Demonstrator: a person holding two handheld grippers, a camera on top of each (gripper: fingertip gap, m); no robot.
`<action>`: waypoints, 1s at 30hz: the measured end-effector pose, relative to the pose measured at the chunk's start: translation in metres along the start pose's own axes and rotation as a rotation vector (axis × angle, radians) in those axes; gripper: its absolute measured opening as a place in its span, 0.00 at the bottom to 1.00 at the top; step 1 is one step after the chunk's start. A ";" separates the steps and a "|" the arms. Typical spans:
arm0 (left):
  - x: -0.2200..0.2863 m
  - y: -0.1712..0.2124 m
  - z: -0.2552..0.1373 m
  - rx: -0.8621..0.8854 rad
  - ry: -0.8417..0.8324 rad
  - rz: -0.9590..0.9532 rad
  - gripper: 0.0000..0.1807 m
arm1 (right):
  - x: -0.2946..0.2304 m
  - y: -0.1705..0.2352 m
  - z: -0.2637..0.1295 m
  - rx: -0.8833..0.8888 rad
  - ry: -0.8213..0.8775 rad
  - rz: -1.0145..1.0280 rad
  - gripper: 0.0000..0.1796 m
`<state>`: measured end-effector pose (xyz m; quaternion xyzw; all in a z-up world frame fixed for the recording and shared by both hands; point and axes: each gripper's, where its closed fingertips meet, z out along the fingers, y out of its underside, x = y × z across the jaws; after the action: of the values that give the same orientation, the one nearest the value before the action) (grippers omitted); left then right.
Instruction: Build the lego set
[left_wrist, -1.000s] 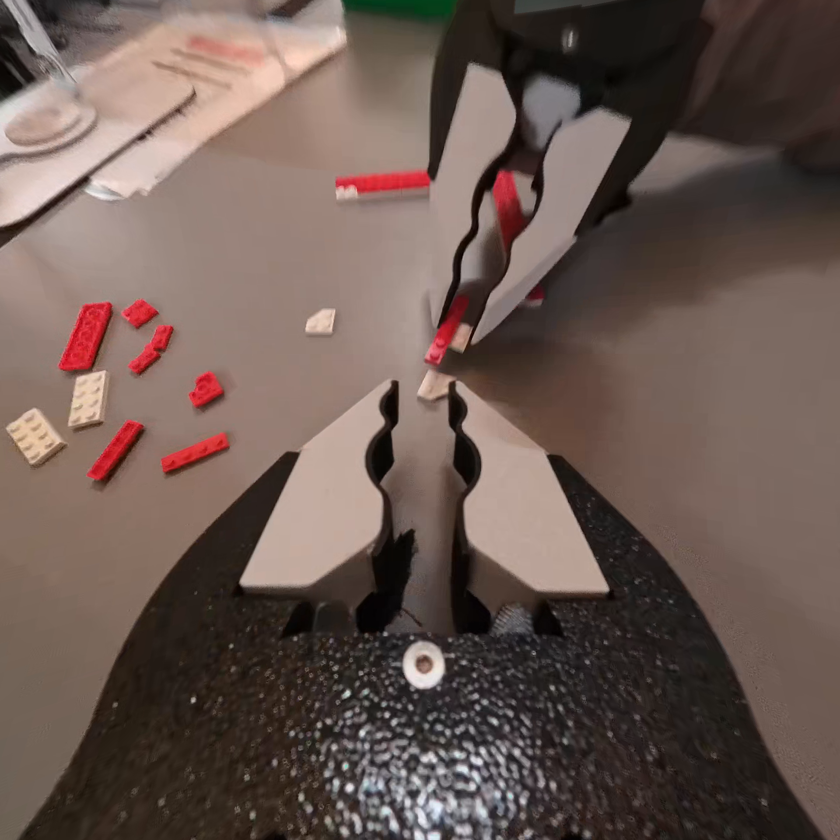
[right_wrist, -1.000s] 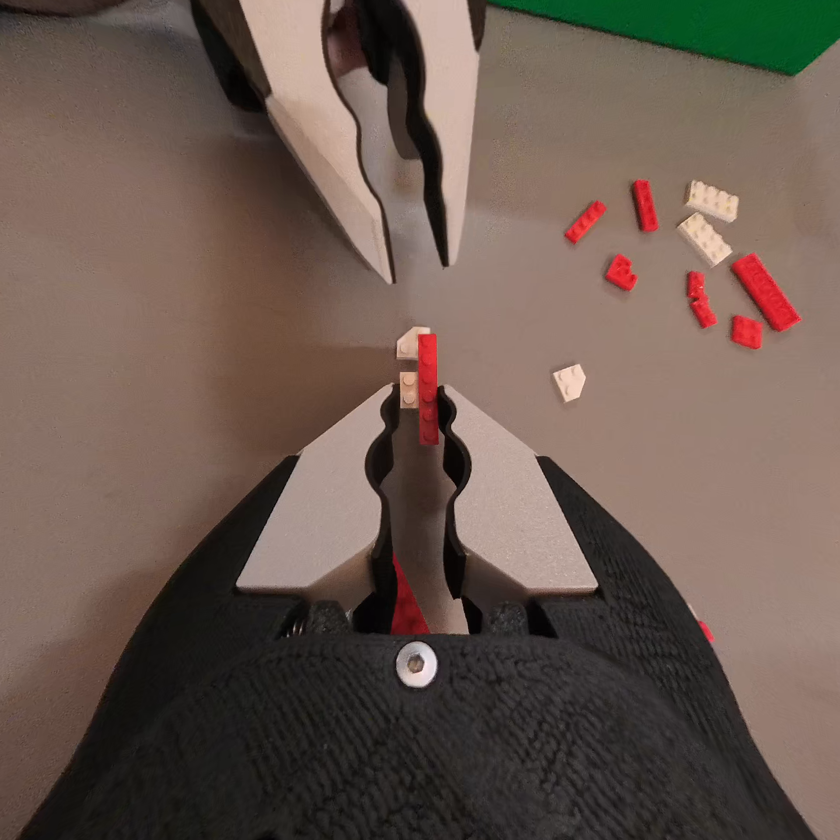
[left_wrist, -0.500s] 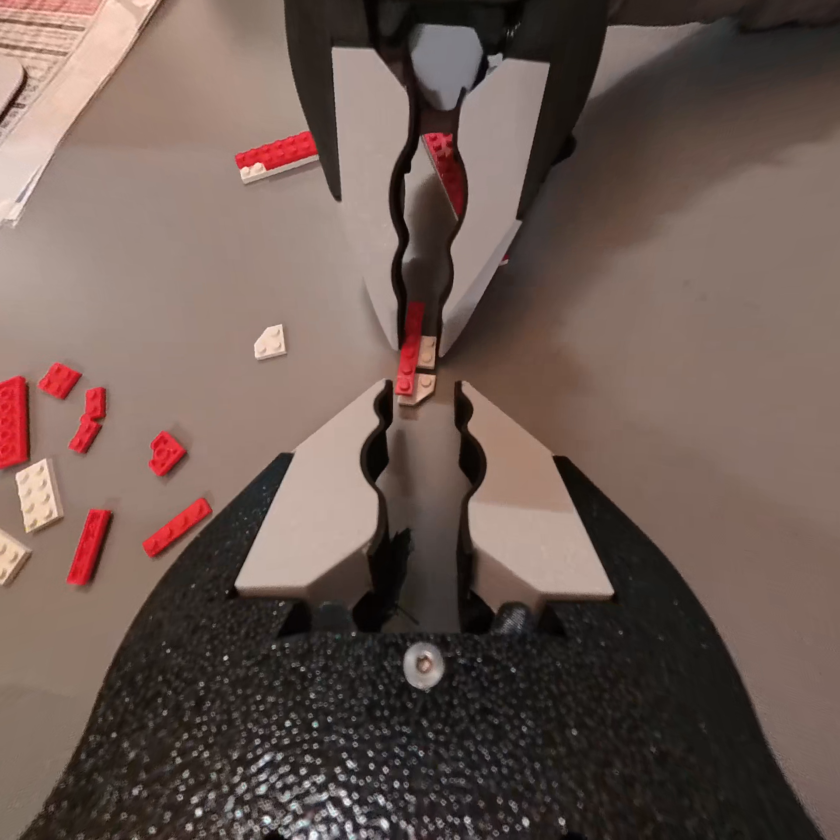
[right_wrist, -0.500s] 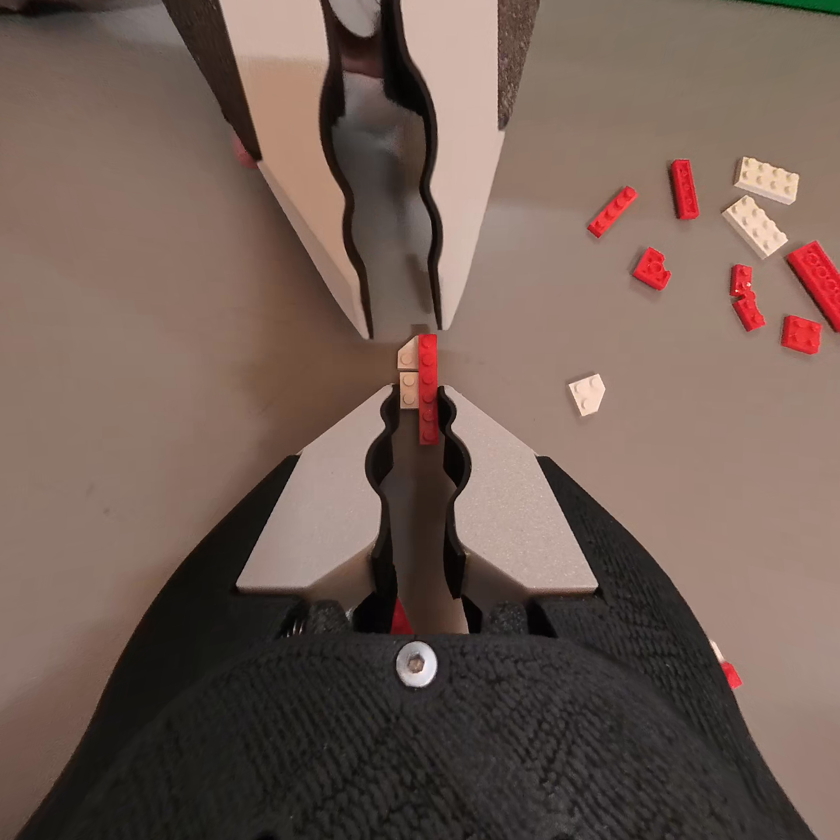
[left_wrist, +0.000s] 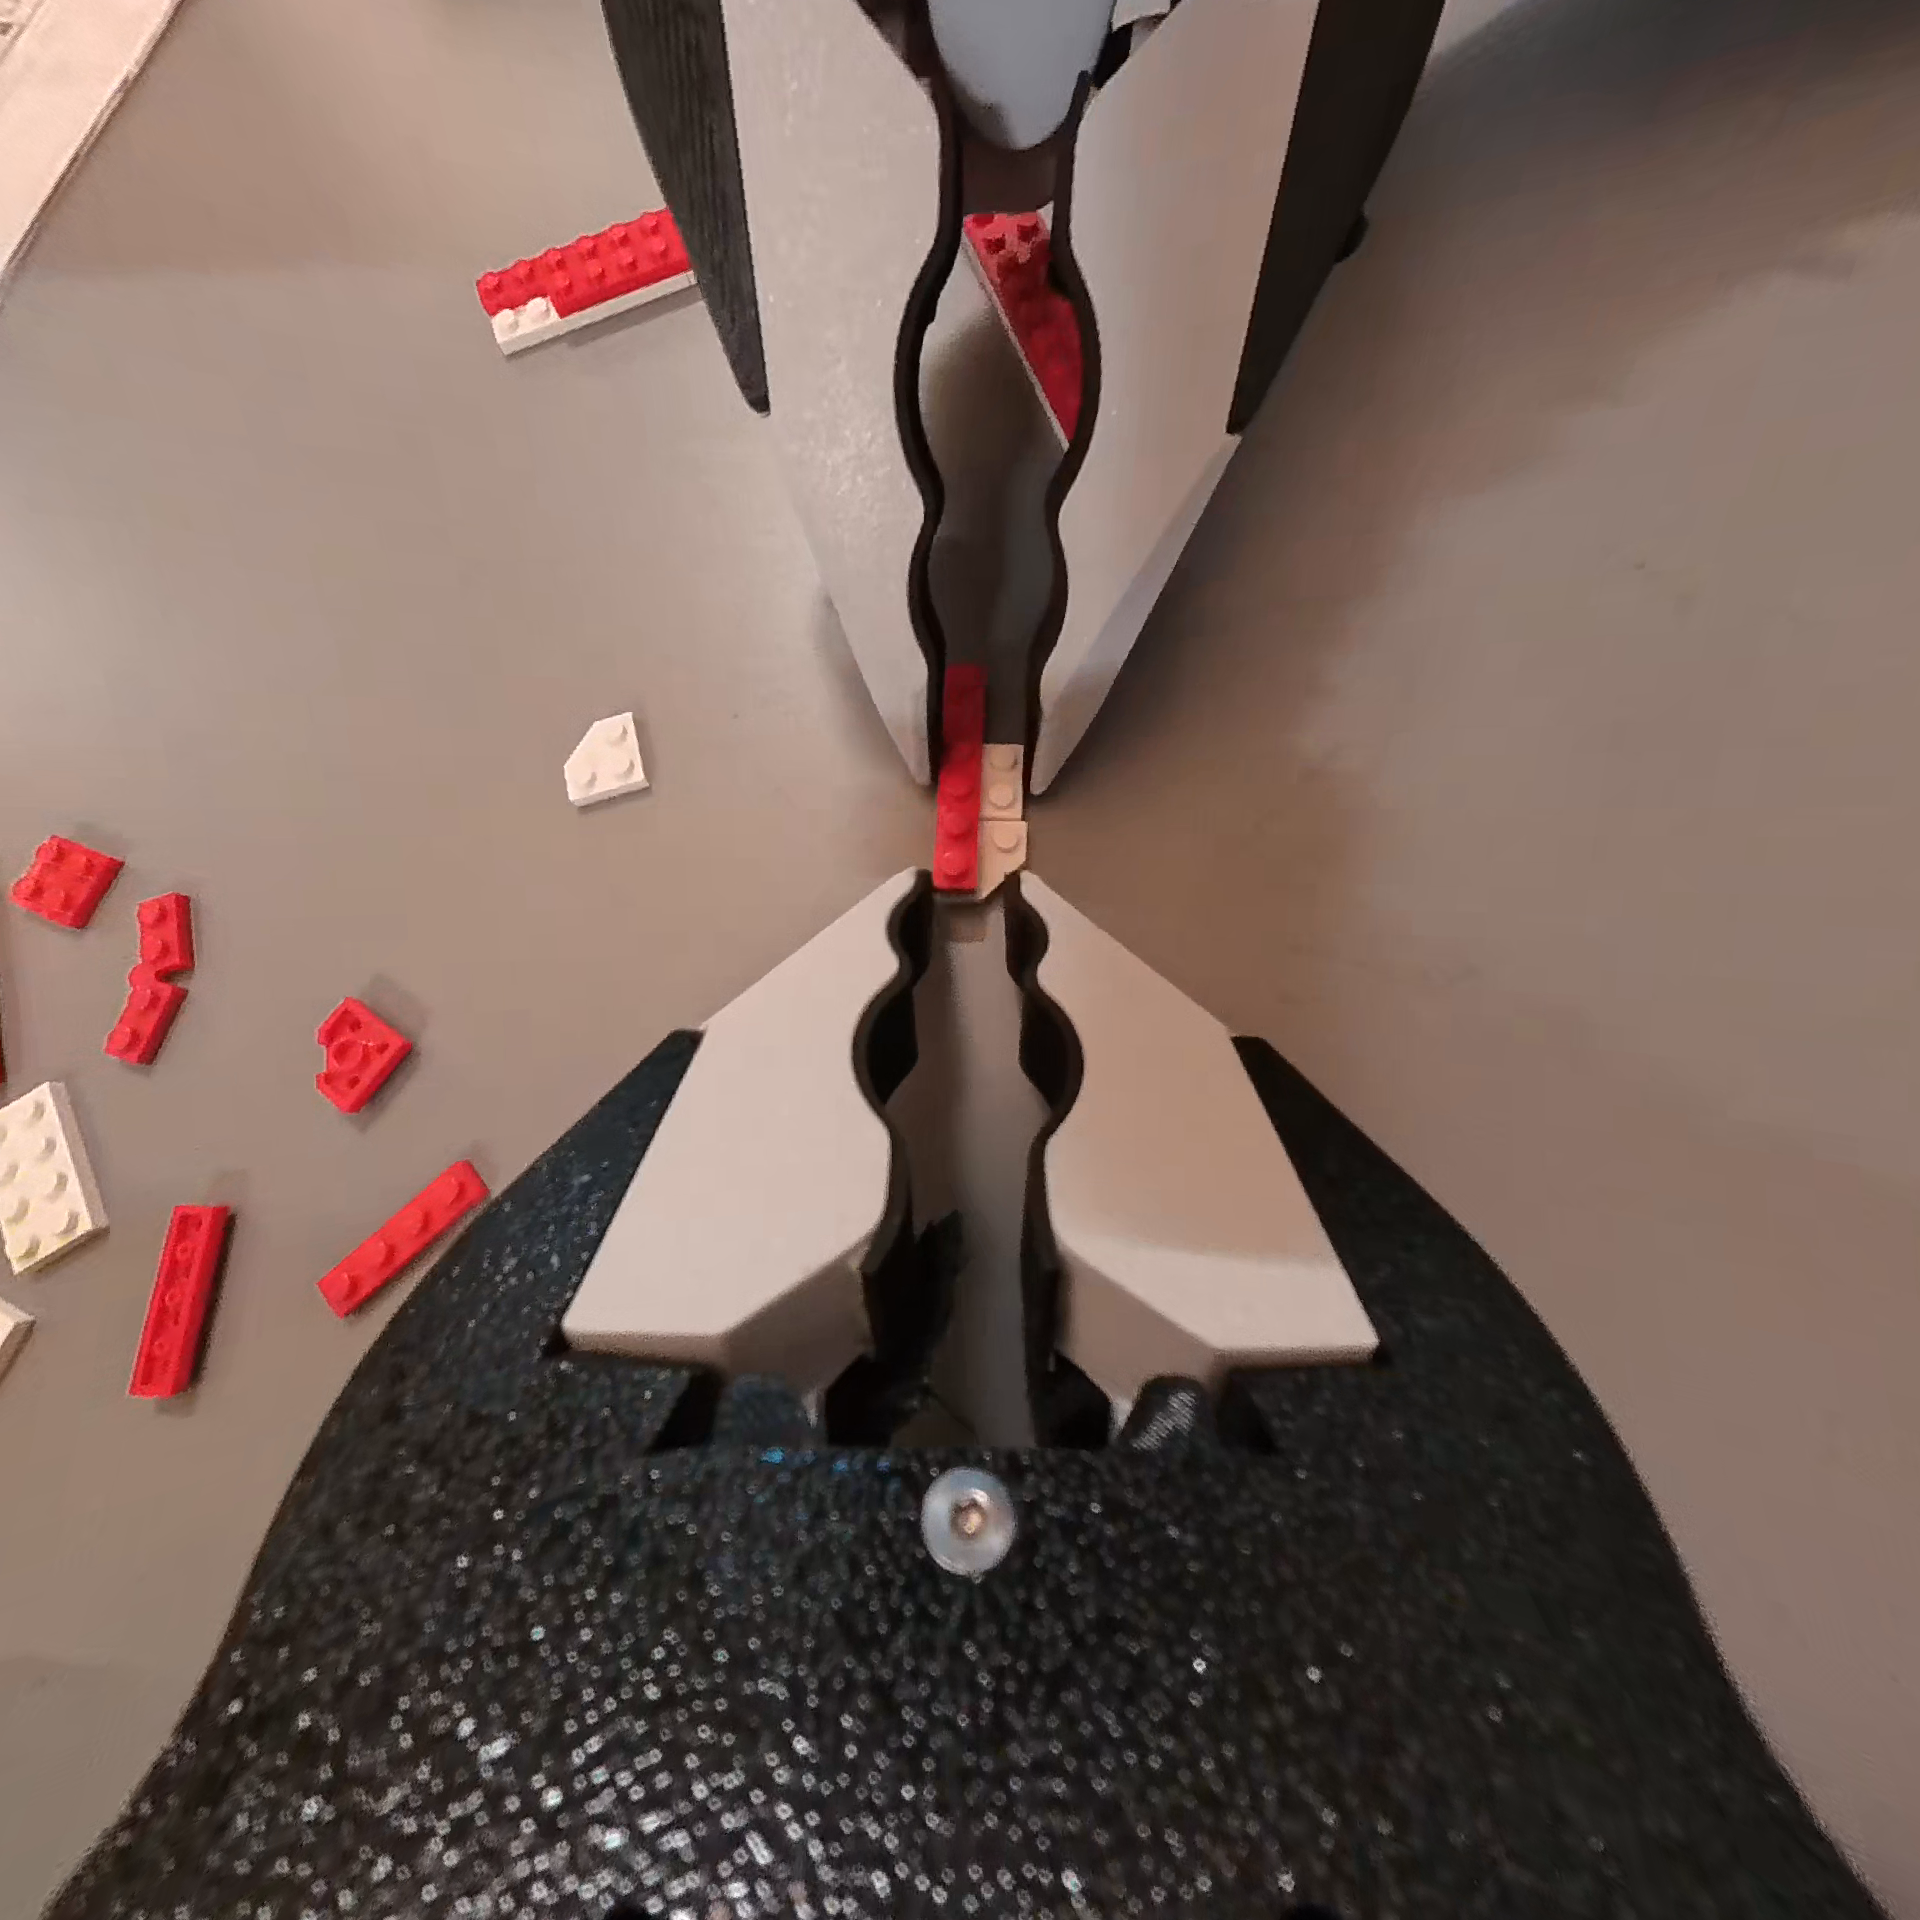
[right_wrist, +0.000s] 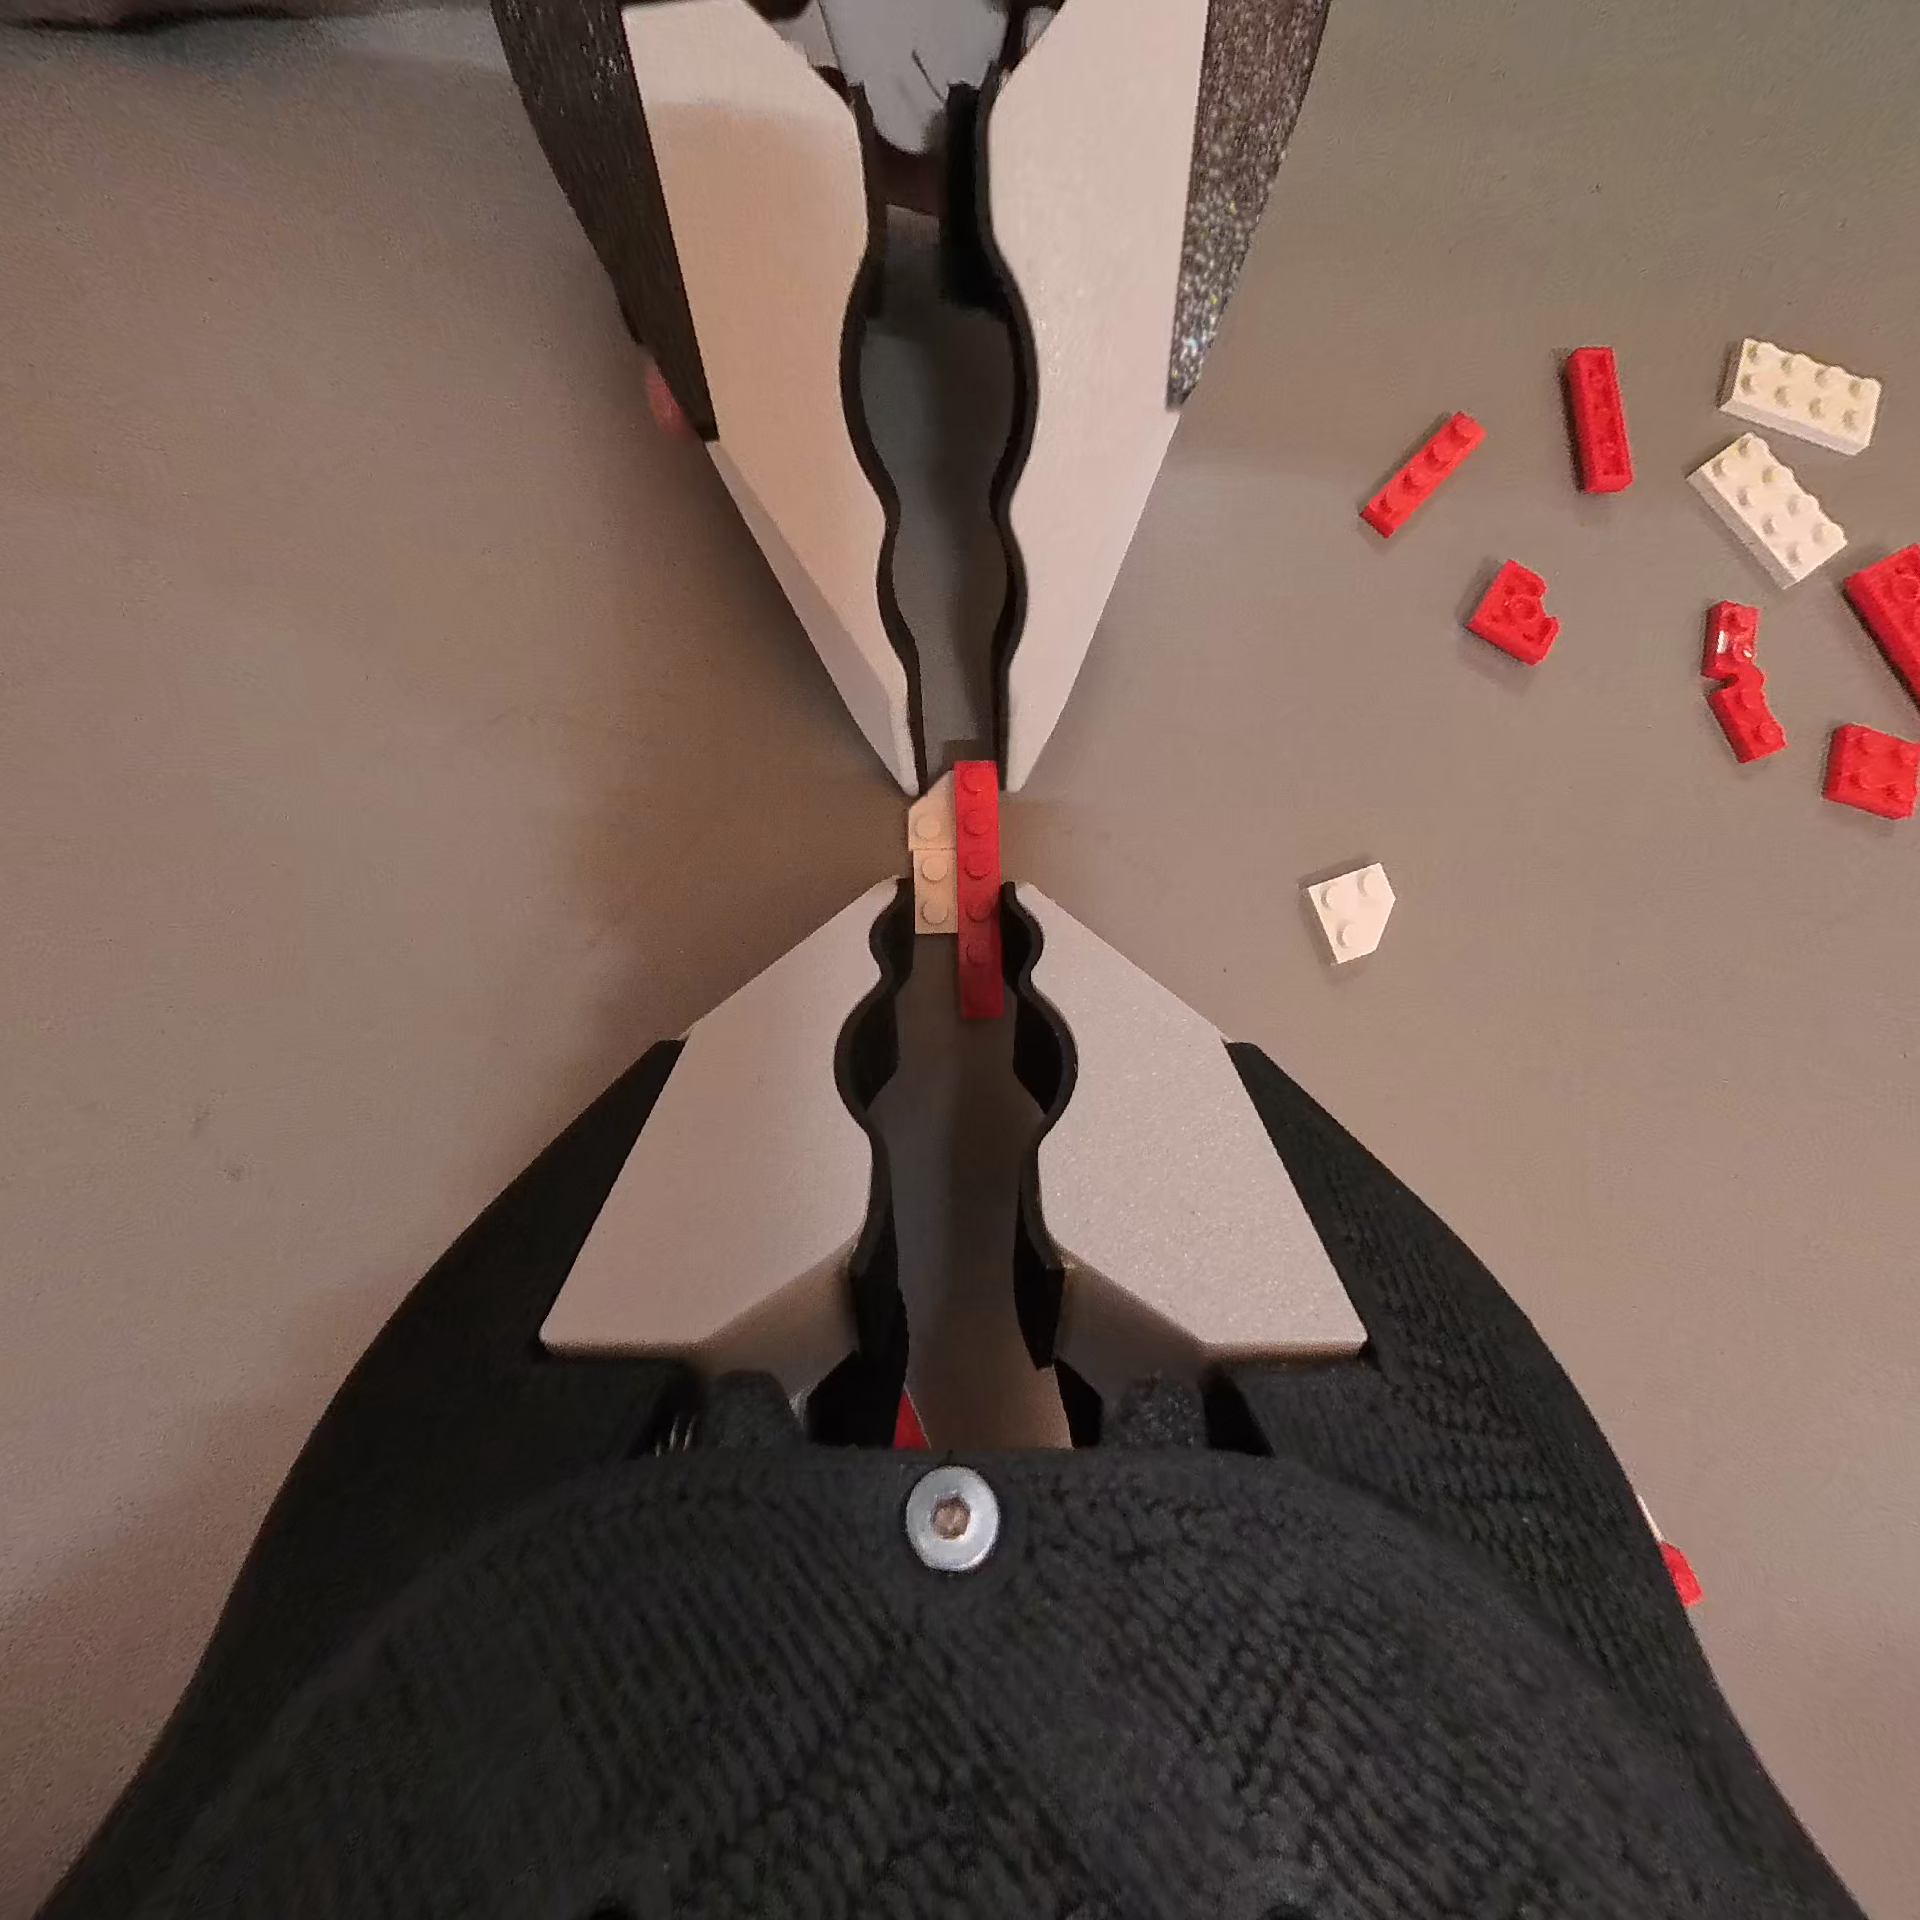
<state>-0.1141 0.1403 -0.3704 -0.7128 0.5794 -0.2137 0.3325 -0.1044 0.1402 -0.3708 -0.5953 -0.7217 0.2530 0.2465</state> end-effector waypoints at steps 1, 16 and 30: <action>0.000 0.000 0.000 0.000 0.001 0.004 0.07 | 0.000 0.000 0.000 -0.002 -0.001 0.000 0.08; 0.000 -0.001 0.002 0.026 0.024 -0.003 0.04 | 0.002 0.000 0.001 0.025 -0.017 0.027 0.10; -0.004 0.007 -0.008 0.045 -0.036 -0.033 0.08 | 0.008 0.004 -0.012 0.047 -0.010 -0.009 0.12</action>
<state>-0.1255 0.1413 -0.3699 -0.7183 0.5566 -0.2191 0.3553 -0.0949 0.1497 -0.3635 -0.5847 -0.7196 0.2718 0.2578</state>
